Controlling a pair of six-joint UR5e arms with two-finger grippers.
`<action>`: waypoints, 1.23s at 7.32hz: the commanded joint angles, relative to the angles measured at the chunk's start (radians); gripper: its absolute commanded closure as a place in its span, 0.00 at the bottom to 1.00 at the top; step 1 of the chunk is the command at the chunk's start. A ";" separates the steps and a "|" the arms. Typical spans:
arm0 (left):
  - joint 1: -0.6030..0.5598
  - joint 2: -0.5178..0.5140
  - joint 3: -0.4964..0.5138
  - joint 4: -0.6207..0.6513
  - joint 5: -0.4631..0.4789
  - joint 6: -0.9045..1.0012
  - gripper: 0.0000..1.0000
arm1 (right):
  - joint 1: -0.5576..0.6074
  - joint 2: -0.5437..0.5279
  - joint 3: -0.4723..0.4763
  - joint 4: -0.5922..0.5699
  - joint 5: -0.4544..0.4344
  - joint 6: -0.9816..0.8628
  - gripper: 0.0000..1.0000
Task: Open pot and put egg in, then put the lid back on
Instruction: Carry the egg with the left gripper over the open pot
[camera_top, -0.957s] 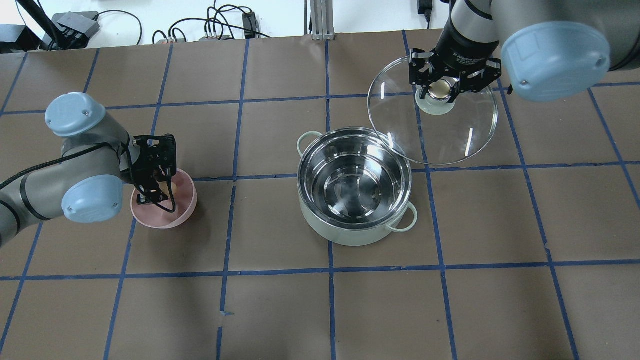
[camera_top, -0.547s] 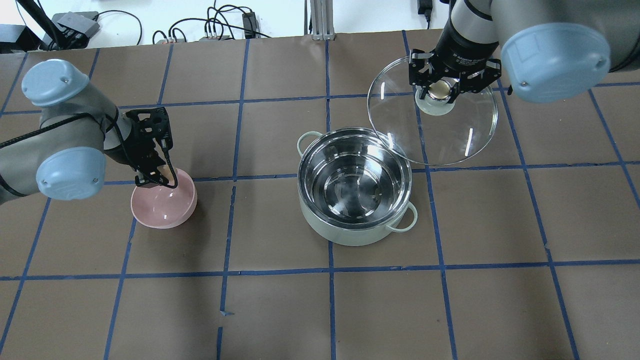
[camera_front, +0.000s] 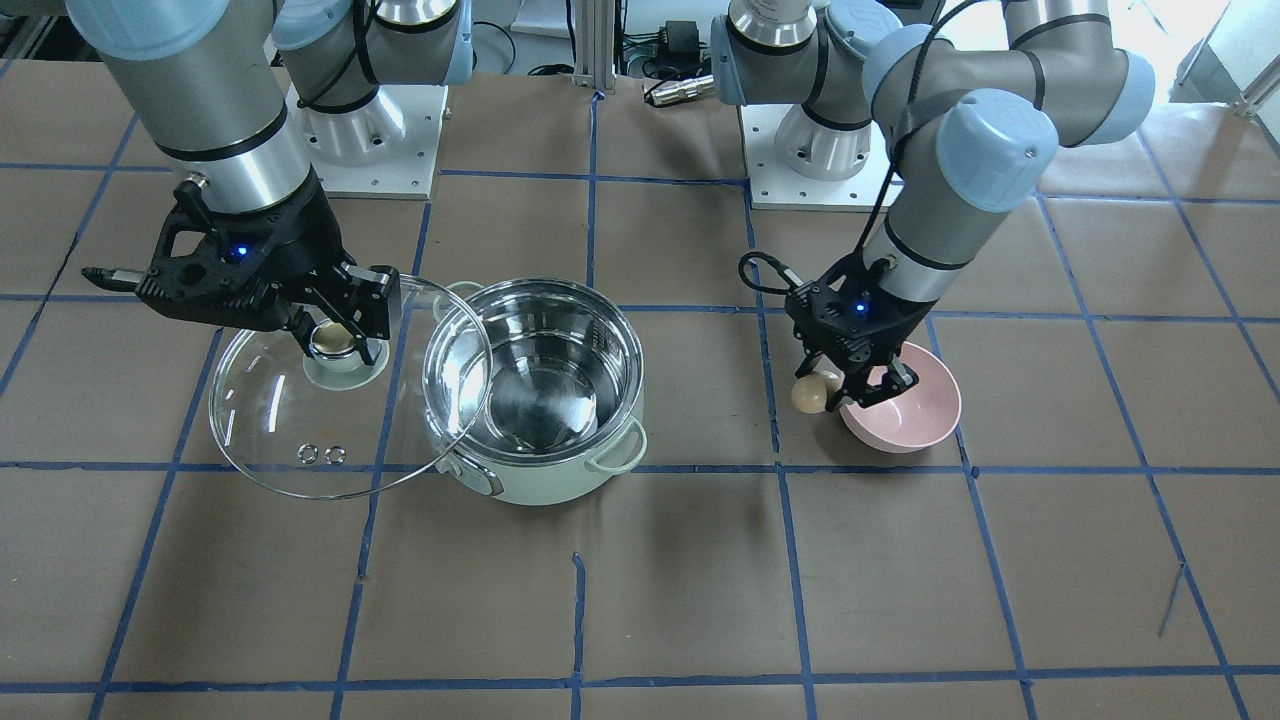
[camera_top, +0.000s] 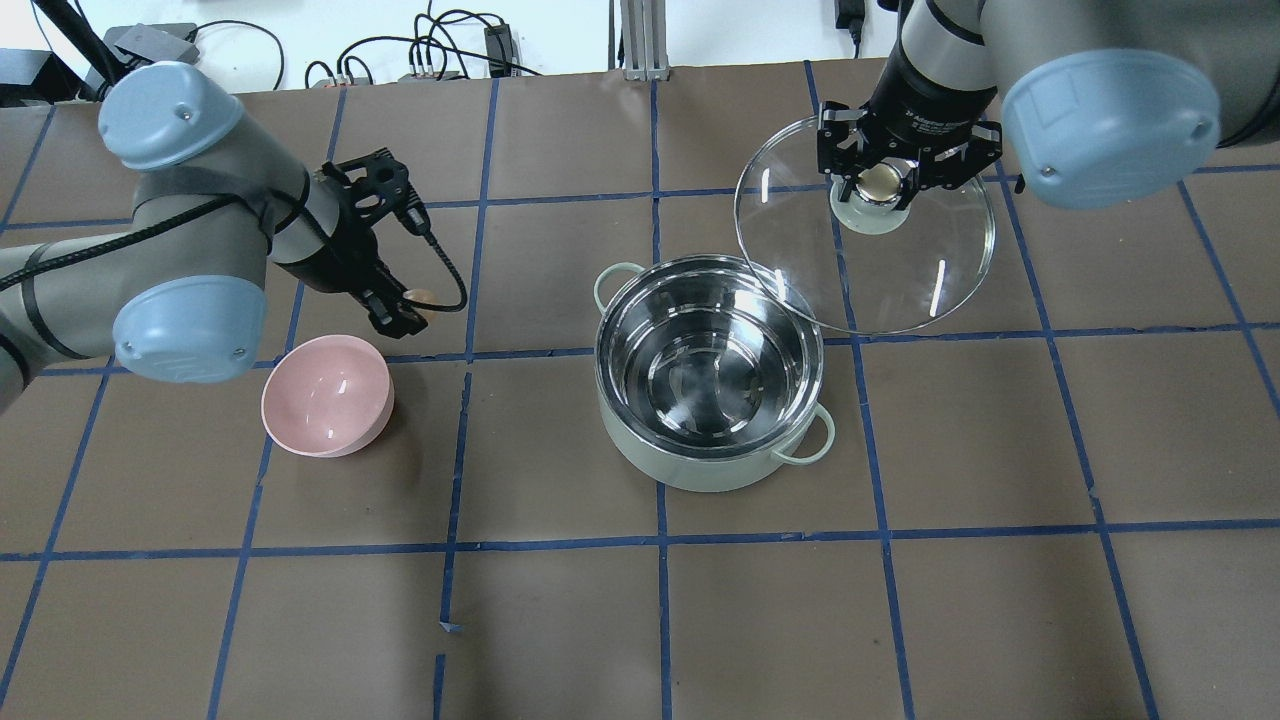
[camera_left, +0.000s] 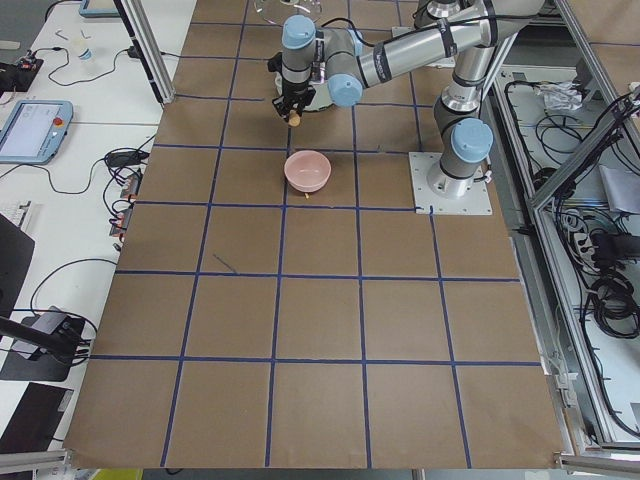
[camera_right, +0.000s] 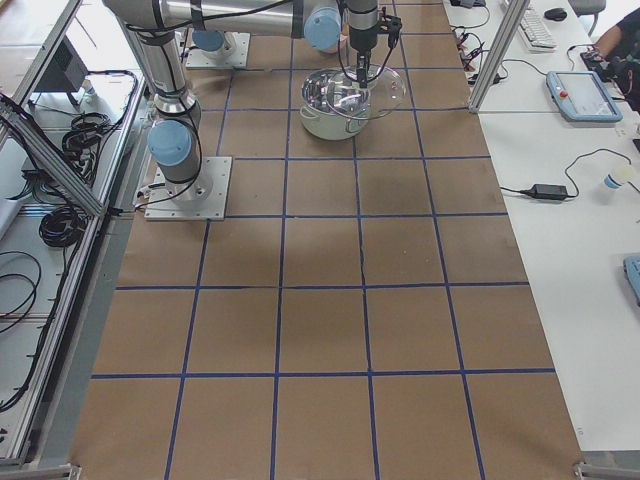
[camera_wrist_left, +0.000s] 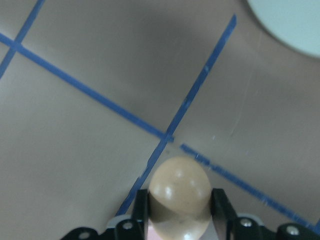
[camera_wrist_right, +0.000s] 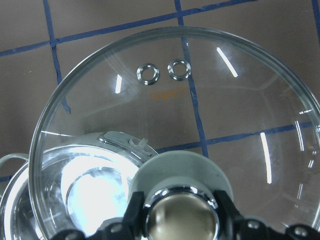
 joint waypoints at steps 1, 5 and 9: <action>-0.119 -0.003 0.039 0.014 -0.064 -0.348 0.90 | 0.001 0.000 0.000 0.001 0.000 -0.001 0.59; -0.289 -0.082 0.037 0.248 -0.196 -0.807 0.89 | 0.001 0.000 0.000 0.006 0.000 0.001 0.59; -0.366 -0.181 0.008 0.471 -0.106 -0.922 0.88 | 0.001 0.000 0.006 0.008 0.000 0.001 0.58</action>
